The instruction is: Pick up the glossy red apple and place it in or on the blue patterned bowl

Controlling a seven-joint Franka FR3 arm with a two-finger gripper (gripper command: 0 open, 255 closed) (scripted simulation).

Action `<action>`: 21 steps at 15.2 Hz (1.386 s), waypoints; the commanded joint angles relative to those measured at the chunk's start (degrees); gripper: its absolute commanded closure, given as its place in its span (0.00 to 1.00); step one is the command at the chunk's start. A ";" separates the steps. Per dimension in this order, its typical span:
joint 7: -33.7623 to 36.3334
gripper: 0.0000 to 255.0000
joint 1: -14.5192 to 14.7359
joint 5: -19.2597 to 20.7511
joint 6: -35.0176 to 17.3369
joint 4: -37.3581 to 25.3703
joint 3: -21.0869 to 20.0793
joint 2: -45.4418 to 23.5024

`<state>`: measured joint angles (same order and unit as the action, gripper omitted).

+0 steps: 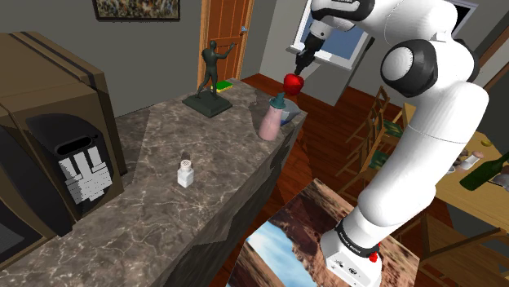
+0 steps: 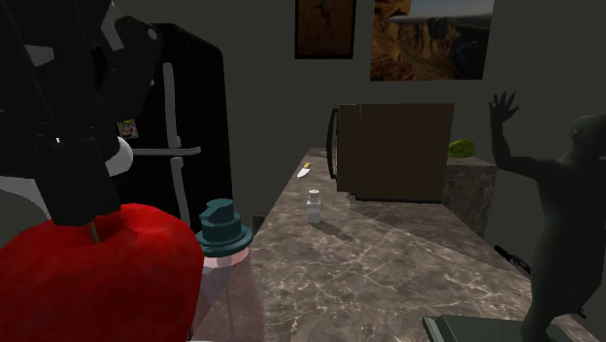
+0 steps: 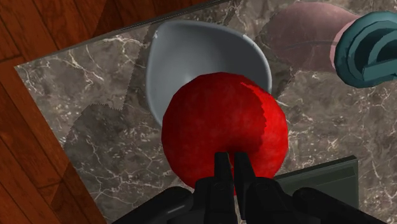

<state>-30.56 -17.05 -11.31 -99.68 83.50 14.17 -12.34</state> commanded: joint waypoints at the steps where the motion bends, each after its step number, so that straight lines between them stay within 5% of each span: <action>1: -0.23 1.00 0.11 0.02 -1.74 2.01 -0.03 0.29; 10: -1.19 1.00 0.42 -0.24 -8.68 9.22 -0.19 0.50; 18: -1.19 1.00 0.42 -0.24 -8.68 9.22 -0.19 0.50; 19: -1.19 0.00 0.42 -0.24 -8.68 9.22 -0.19 0.50; 21: -1.19 0.00 0.42 -0.24 -8.68 9.22 -0.19 0.50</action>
<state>-31.75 -16.63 -11.54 -108.36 92.72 13.98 -11.84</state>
